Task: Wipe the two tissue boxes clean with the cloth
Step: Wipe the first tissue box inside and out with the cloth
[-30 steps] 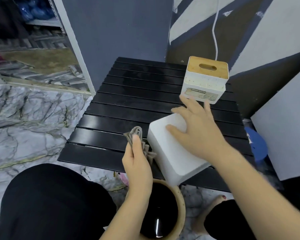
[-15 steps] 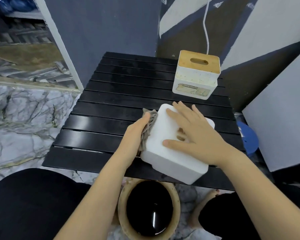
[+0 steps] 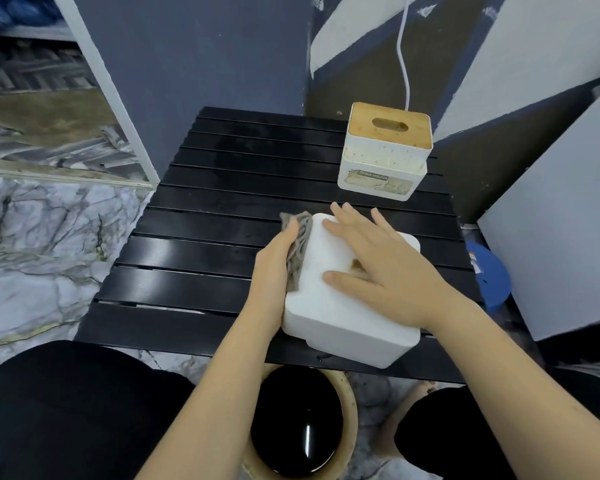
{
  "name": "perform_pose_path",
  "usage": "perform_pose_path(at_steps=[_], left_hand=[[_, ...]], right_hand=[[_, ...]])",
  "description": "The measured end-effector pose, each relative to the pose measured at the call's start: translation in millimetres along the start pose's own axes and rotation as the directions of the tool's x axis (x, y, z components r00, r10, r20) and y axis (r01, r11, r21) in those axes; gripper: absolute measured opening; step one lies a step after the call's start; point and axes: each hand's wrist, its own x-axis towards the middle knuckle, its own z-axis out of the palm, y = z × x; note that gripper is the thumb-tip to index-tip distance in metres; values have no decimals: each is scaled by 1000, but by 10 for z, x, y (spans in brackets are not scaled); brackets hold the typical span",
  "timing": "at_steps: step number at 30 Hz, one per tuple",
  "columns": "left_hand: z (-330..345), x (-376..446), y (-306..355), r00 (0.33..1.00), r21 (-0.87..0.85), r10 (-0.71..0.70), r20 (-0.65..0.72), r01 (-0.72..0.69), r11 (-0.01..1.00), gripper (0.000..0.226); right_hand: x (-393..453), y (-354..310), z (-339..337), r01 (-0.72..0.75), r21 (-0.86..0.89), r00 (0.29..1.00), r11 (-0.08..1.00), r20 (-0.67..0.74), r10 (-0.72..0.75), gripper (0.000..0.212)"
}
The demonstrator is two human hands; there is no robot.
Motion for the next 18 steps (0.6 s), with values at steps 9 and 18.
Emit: perform_pose_path(at_steps=[9,18], left_hand=[[18,-724,-318,861,38,235,-450,-244,969,56],[33,-670,-310,766,884,523,374,-465,50,70]], right_hand=[[-54,-34,-18,6,74,993,997,-117,3,60],[-293,-382,152,-430,-16,887,903,-197,419,77]])
